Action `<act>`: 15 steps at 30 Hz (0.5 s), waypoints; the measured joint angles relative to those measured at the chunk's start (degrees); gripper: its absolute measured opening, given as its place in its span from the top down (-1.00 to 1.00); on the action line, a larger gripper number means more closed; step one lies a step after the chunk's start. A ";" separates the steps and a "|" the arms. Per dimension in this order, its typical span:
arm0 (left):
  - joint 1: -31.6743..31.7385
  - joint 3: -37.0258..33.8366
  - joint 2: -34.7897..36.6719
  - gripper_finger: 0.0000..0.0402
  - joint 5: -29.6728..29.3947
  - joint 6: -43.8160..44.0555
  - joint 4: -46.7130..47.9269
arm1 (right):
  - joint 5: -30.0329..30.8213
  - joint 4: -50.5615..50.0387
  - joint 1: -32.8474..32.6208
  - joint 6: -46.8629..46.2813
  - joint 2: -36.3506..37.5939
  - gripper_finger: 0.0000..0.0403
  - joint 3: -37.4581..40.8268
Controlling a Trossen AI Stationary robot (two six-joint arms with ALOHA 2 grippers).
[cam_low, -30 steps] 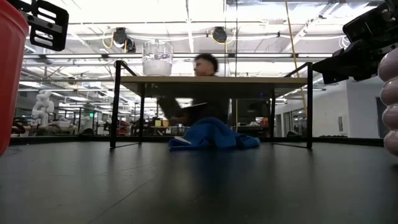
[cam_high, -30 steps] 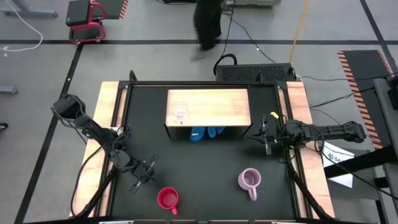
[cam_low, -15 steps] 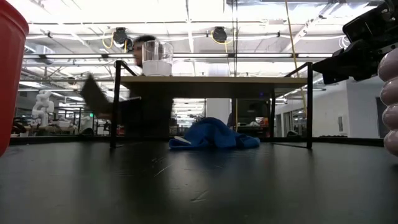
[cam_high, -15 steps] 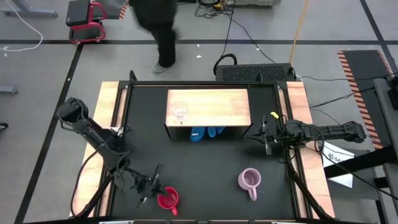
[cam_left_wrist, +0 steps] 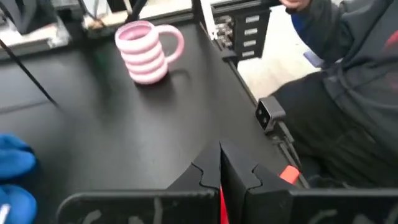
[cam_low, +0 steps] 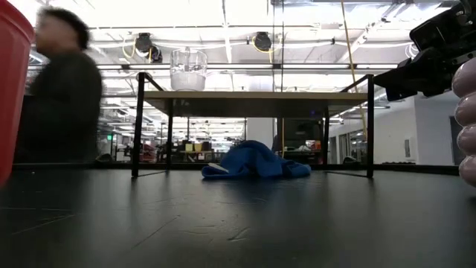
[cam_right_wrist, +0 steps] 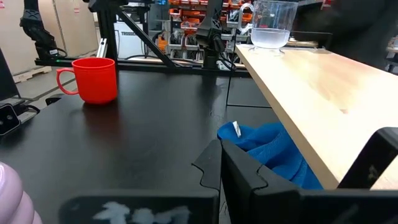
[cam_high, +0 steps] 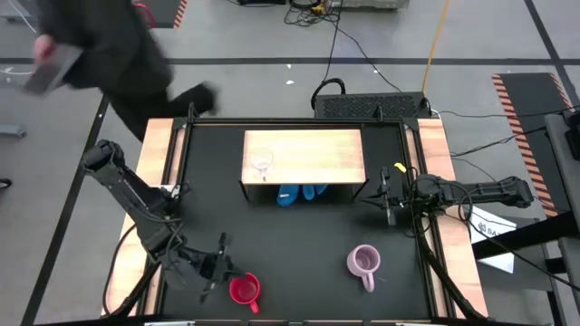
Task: Stack small to large cups/mugs on shelf
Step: Put the red mug on the shelf
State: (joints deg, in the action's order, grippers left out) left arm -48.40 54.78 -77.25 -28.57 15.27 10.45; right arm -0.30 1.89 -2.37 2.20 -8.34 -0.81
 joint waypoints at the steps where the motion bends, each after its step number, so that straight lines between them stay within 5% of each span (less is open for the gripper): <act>1: 0.30 0.70 0.00 1.00 1.11 1.04 1.13 | 0.00 0.00 0.01 0.03 0.00 1.00 -0.01; 10: 2.60 2.83 0.00 1.00 10.47 8.29 3.29 | 0.00 -0.01 0.01 0.61 0.00 1.00 0.01; 15: 2.79 2.85 -0.14 1.00 10.70 10.52 5.38 | 0.00 -0.02 0.00 0.63 0.00 1.00 -0.01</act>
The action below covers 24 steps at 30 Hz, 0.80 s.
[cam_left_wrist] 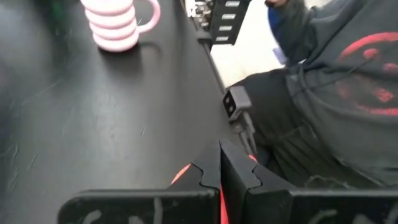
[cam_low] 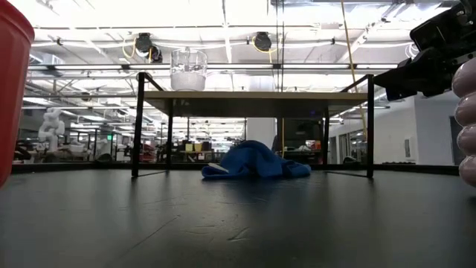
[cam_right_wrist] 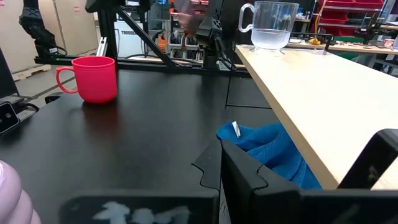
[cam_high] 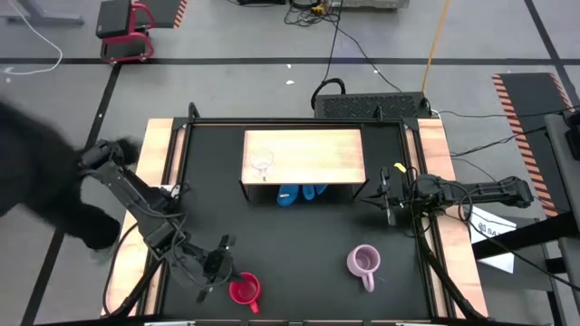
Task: Stack small to large cups/mugs on shelf
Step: Put the red mug on the shelf
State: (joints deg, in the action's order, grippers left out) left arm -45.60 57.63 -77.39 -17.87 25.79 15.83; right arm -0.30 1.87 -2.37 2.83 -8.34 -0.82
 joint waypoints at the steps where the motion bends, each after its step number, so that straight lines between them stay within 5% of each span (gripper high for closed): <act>1: 0.06 0.02 -0.37 1.00 -0.06 0.24 0.44 | 0.00 0.00 0.00 -0.02 0.00 1.00 0.00; 16: 0.15 0.49 -3.84 1.00 1.79 6.70 6.59 | 0.00 -0.13 0.01 -0.18 0.02 1.00 0.02; 24: -0.04 20.10 -13.35 1.00 2.02 2.92 28.37 | 0.00 -0.11 0.02 -0.44 -0.17 1.00 0.02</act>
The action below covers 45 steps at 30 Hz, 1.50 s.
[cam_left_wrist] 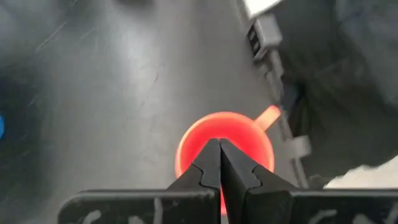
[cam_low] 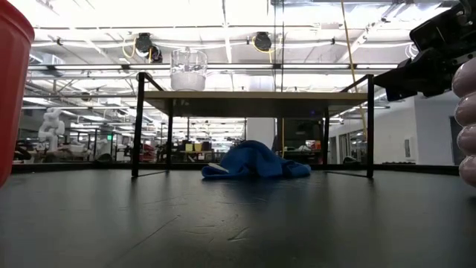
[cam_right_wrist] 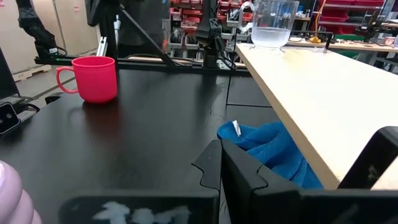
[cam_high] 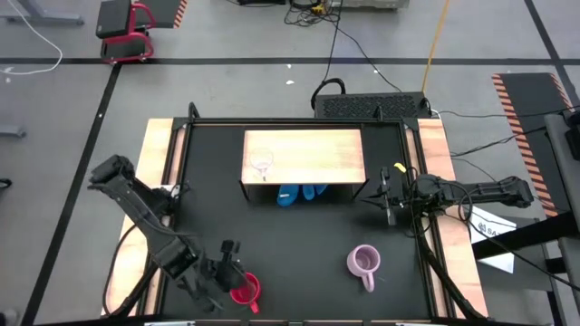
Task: Stack small to large cups/mugs on shelf
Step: Put the red mug on the shelf
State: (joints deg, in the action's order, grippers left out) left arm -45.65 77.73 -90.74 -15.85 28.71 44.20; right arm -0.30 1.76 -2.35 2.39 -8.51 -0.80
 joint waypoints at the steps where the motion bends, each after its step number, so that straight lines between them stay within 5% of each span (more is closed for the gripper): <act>1: -0.14 2.30 -1.22 1.00 -0.23 0.07 2.62 | 0.00 0.00 -0.02 -0.02 -0.06 1.00 -0.02; 8: 0.73 8.61 -4.64 1.00 0.57 2.95 9.54 | 0.00 0.07 -0.01 -0.02 -0.65 1.00 -0.02; 16: 4.04 5.83 -4.59 1.00 8.29 6.56 7.88 | 0.00 0.06 -0.02 0.05 -0.86 1.00 -0.01; 27: 5.63 1.23 -4.57 0.98 11.67 7.84 7.09 | 0.00 0.07 -0.01 0.22 -1.31 1.00 -0.02; 45: 5.92 1.23 -4.55 0.47 13.00 12.33 6.10 | 0.02 0.11 -0.02 0.00 -1.31 1.00 -0.02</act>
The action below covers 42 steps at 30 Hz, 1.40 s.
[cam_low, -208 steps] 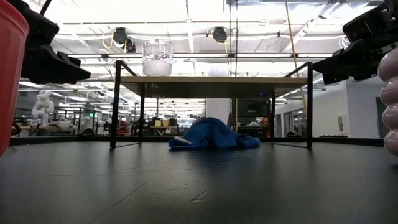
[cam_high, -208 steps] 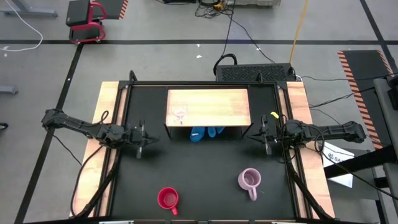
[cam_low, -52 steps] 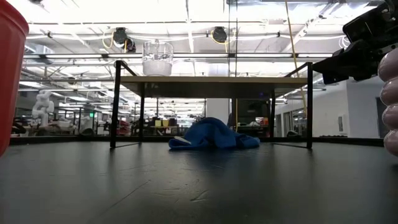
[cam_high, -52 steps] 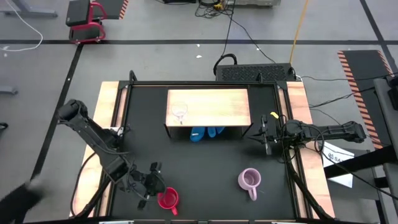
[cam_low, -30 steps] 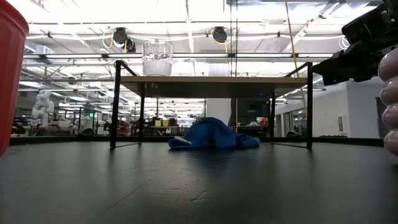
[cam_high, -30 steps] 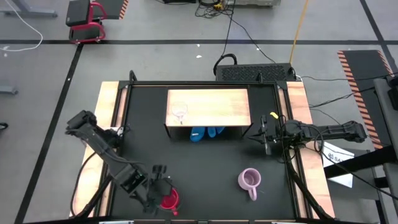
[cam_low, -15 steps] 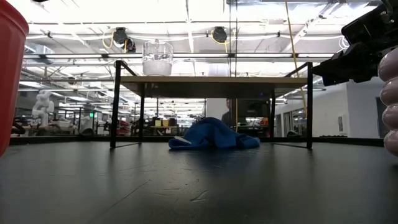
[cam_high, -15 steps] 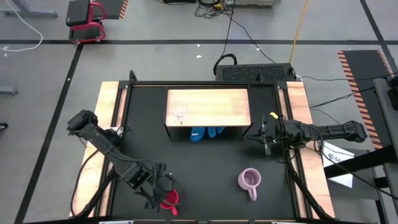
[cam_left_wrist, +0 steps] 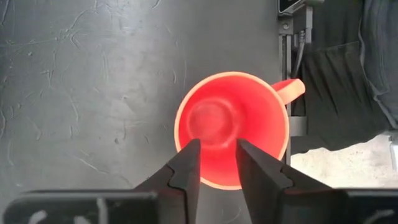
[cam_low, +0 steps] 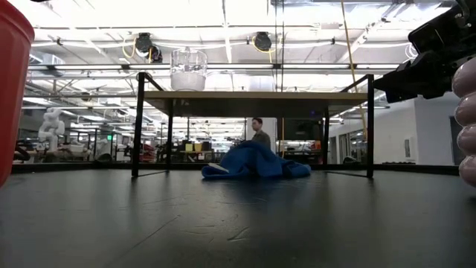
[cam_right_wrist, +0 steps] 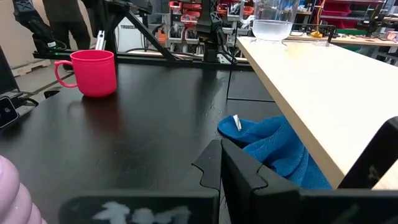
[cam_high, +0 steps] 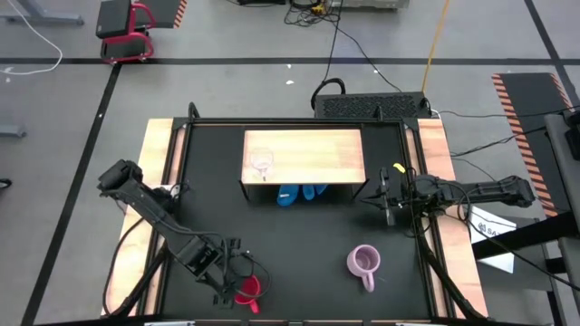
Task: Stack small to large cups/mugs on shelf
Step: Put the red mug on the shelf
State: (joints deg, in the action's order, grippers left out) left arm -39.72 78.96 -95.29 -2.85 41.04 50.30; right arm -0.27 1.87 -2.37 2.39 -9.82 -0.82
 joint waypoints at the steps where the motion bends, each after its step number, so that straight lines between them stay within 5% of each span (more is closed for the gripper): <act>1: 0.11 0.00 0.00 0.45 -0.02 0.00 0.00 | -0.02 0.01 0.00 0.01 0.00 1.00 0.00; 42: 1.45 -8.41 0.10 0.33 1.82 -0.88 -7.09 | 0.00 0.04 0.01 -0.17 0.00 1.00 0.00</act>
State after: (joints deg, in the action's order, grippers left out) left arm -38.27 70.54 -95.19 -1.03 40.15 43.21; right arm -0.27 1.91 -2.35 2.22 -9.82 -0.82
